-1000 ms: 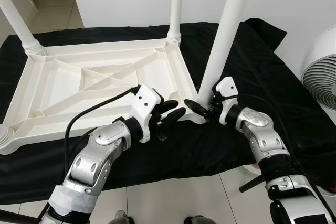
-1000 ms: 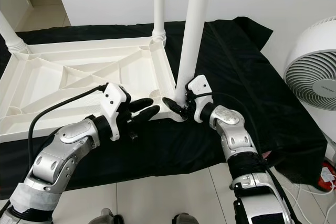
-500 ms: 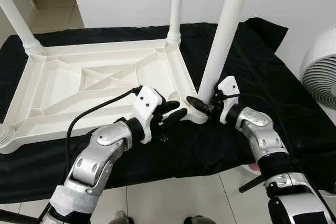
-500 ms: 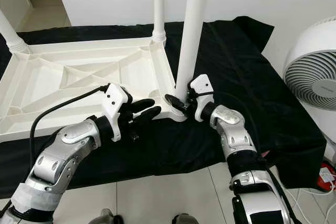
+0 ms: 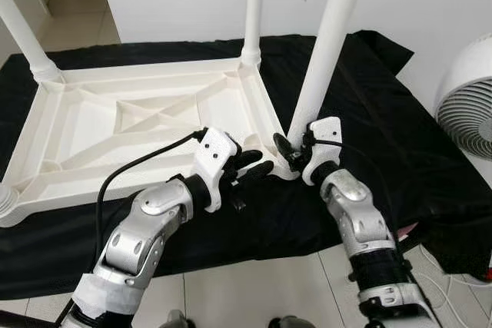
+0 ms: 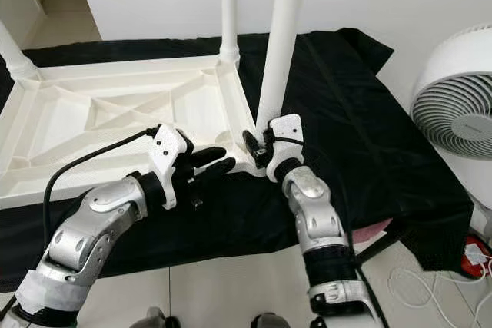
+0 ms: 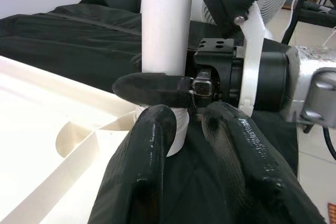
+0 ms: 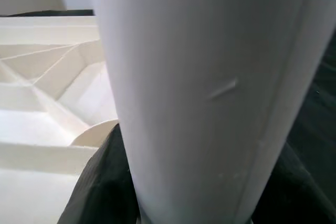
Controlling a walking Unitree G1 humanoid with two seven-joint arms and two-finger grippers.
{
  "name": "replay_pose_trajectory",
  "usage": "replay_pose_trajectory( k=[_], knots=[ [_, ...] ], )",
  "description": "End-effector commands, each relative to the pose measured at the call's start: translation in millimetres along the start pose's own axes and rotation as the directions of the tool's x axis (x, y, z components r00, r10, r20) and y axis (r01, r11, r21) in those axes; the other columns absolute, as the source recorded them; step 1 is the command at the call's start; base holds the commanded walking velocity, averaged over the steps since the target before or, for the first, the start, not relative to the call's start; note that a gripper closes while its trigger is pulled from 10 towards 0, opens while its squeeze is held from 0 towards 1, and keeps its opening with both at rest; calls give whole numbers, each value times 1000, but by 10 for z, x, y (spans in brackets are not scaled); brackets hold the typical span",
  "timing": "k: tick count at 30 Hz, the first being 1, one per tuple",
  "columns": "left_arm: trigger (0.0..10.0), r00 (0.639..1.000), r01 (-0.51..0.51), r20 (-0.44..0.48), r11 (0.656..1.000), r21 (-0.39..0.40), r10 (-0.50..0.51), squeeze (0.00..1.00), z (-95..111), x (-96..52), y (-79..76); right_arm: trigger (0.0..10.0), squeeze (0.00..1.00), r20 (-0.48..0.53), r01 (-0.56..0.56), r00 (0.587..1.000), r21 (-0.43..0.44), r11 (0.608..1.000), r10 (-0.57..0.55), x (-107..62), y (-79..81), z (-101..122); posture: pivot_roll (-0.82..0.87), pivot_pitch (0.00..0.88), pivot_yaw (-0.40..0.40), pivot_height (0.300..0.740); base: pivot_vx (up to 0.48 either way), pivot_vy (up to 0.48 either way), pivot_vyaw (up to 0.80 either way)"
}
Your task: Building children table
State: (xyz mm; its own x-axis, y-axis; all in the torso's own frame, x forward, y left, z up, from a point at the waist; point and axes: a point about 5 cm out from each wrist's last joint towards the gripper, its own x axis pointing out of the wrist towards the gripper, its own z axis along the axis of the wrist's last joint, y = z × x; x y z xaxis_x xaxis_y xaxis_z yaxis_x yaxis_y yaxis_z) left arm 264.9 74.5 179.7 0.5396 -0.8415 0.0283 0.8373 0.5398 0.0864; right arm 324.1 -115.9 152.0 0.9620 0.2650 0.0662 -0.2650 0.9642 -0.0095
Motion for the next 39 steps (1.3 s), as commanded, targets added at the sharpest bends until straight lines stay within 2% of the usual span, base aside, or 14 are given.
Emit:
replay_pose_trajectory(
  k=[1, 5, 9, 10, 11, 12, 19, 20, 25, 29, 31, 34, 35, 39],
  knots=[
    [10000, 1000, -29, -5, 1000, 12, 29, 0, 2, -1, 21, 10000, 0, -51, 170, 984, 20, 985, -169, -74, 5, -107, -64, 79, 15, 740, 0, 0, 0],
    [10000, 999, -32, -2, 999, 12, 32, 0, 7, 2, 26, 10000, 0, -37, 245, 969, 63, 967, -243, -110, 97, -96, -64, 79, 15, 740, 0, 0, 0],
    [10000, 999, -36, 4, 999, 8, 36, 0, 14, -6, 25, 10000, 0, -14, 167, 986, 119, 979, -167, -116, 241, -61, -64, 86, 15, 740, 0, 0, 0],
    [10000, 999, -35, 3, 999, 6, 35, 0, 9, -10, 22, 10000, 882, 0, 140, 990, 122, 983, -141, -119, 249, -41, -64, 86, 15, 740, 0, 0, 0],
    [10000, 999, -35, 3, 999, 6, 35, 0, 9, -10, 22, 10000, 882, 0, 140, 990, 122, 983, -141, -119, 249, -41, -64, 86, 15, 740, 0, 0, 0],
    [10000, 999, -33, 3, 999, 5, 33, 0, 6, -12, 21, 10000, 1000, 19, 117, 993, 116, 986, -120, -125, 246, -24, -64, 86, 15, 740, 0, 0, 0],
    [10000, 1000, -20, 17, 1000, -8, 20, 0, 26, -6, 6, 10000, 1000, 59, 46, 997, 165, 985, -57, -178, 229, 25, -71, 89, 15, 740, 0, 0, 0],
    [10000, 999, -14, 29, 1000, -22, 15, 0, 36, -6, -5, 10000, 1000, 75, -2, 997, 171, 985, -12, -199, 216, 42, -74, 90, 16, 740, 0, 0, 0],
    [10000, 999, -4, 53, 999, -48, 6, 0, 64, -7, -22, 10000, 1000, 91, -89, 993, 150, 985, 76, -225, 158, 68, -74, 90, 16, 740, 0, 0, 0],
    [10000, 998, 9, 55, 999, -51, -6, 0, 70, -4, -39, 10000, 1000, 75, -184, 981, 73, 980, 179, -205, -30, 82, -77, 89, 14, 740, 0, 0, 0],
    [10000, 999, 14, 53, 999, -52, -12, 0, 65, -4, -48, 10000, 1000, 59, -199, 979, 35, 979, 197, -186, -90, 75, -75, 84, 14, 740, 0, 0, 0],
    [10000, 999, 14, 53, 999, -52, -12, 0, 65, -4, -48, 10000, 1000, 59, -199, 979, 35, 979, 197, -186, -90, 75, -75, 84, 14, 740, 0, 0, 0],
    [10000, 999, 19, 49, 998, -53, -17, 0, 50, -4, -60, 10000, 0, 43, -237, 971, 4, 971, 237, -169, -133, 66, -71, 80, 14, 740, 0, 0, 0],
    [10000, 999, 23, 35, 998, -58, -21, 0, -4, 5, -84, 10000, 0, 5, -321, 947, -60, 945, 321, -136, -170, 35, -68, 71, 13, 740, 0, 0, 0]
  ],
)
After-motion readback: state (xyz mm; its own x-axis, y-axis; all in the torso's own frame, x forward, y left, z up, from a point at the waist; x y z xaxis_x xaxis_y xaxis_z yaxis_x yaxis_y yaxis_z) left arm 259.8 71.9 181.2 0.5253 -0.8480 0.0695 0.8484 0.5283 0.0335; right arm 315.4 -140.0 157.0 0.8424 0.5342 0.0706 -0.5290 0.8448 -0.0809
